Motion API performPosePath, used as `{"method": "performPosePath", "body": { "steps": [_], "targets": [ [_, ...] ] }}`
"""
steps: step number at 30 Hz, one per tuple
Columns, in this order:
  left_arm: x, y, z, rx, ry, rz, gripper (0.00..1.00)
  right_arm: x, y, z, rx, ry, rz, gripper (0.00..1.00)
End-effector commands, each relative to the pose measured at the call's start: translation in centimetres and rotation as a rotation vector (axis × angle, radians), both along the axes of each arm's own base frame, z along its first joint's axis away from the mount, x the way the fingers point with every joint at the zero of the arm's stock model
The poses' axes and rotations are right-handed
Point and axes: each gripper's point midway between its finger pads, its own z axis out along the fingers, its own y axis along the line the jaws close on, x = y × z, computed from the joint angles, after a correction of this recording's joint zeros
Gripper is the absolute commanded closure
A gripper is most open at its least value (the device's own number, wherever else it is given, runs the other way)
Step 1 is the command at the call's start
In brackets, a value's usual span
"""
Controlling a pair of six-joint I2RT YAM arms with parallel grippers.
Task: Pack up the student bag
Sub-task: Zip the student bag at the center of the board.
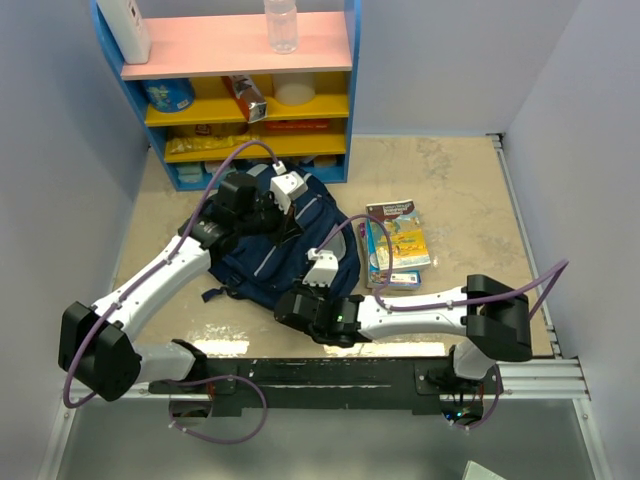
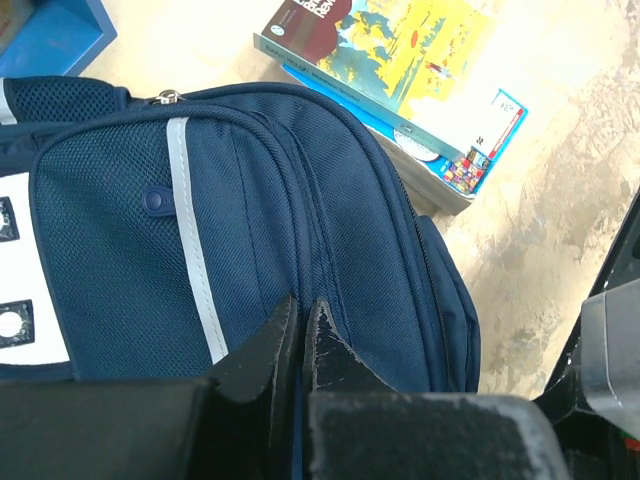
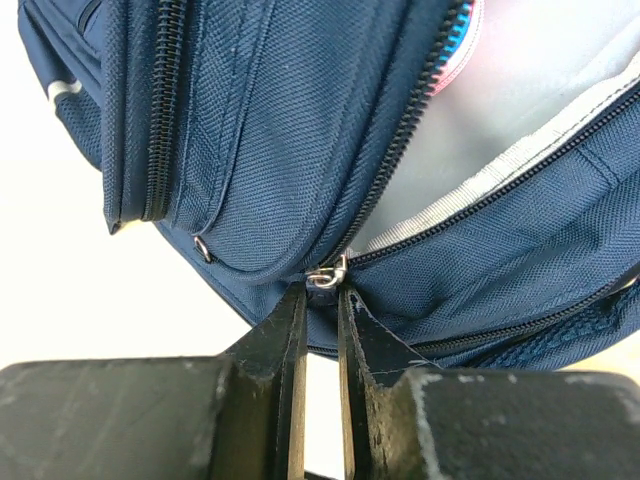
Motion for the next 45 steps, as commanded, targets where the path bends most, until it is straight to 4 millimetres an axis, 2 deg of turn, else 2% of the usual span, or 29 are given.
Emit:
{"method": "performPosePath", "body": {
  "steps": [1,9,10,11,13,14,16,17,18,21,25,29,31,32,33,36,40,45],
  "targets": [
    [0.2,-0.4,3.6,-0.046,-0.129,-0.034,1.00,1.0,-2.4,1.9,-0.035,-0.075,-0.050,1.00],
    [-1.2,0.7,0.4,0.023,-0.102,-0.064,1.00,-0.4,-3.3,3.6,-0.050,-0.034,0.040,1.00],
    [-1.4,0.8,0.0,0.039,-0.107,-0.081,0.96,-0.6,-3.3,4.0,-0.044,-0.028,0.054,1.00],
    [-2.0,1.0,-0.7,0.057,-0.084,-0.096,0.83,-0.9,-3.3,4.0,-0.049,-0.020,0.073,1.00],
    [-3.0,1.3,-1.2,0.079,-0.078,-0.138,0.71,-1.1,-3.4,4.4,-0.040,-0.013,0.096,1.00],
    [-3.6,1.6,-1.5,0.083,-0.065,-0.150,0.60,-1.2,-3.3,4.5,-0.040,-0.010,0.103,1.00],
    [-5.1,1.9,-0.8,0.069,-0.096,-0.199,0.50,-1.2,-3.3,4.2,-0.048,-0.001,0.113,1.00],
    [-5.5,2.2,-0.7,0.069,-0.105,-0.204,0.41,-1.1,-3.4,4.0,-0.053,0.005,0.109,1.00],
    [-6.0,2.5,0.0,0.063,-0.127,-0.208,0.39,-1.1,-3.4,3.7,-0.058,0.012,0.113,1.00],
    [-6.9,3.2,0.8,0.082,-0.155,-0.240,0.37,-0.9,-3.6,2.9,-0.079,0.022,0.109,1.00],
    [-7.8,4.0,0.2,0.107,-0.145,-0.272,0.37,-0.6,-3.5,2.4,-0.105,0.011,0.106,1.00],
    [-10.1,4.7,-2.3,0.151,-0.087,-0.362,0.37,-0.3,-3.5,2.4,-0.147,-0.005,0.140,1.00],
    [-10.0,5.3,-3.3,0.175,-0.097,-0.372,0.38,-0.6,-3.0,2.4,-0.158,-0.001,0.177,0.99],
    [-10.2,5.6,-4.2,0.183,-0.092,-0.375,0.39,-0.7,-3.1,2.3,-0.173,0.002,0.183,0.90],
    [-10.0,5.9,-4.6,0.194,-0.103,-0.377,0.39,-0.5,-3.3,2.4,-0.187,0.002,0.182,0.66],
    [-9.6,7.0,-6.4,0.215,-0.101,-0.372,0.40,-0.2,-3.7,3.3,-0.207,0.000,0.189,0.50],
    [-8.7,8.2,-7.2,0.219,-0.104,-0.371,0.40,-0.4,-3.4,4.2,-0.213,-0.021,0.254,0.48],
    [-8.4,8.5,-7.8,0.231,-0.110,-0.405,0.40,-1.0,-3.0,4.0,-0.258,-0.067,0.393,0.50]
  ]
}}
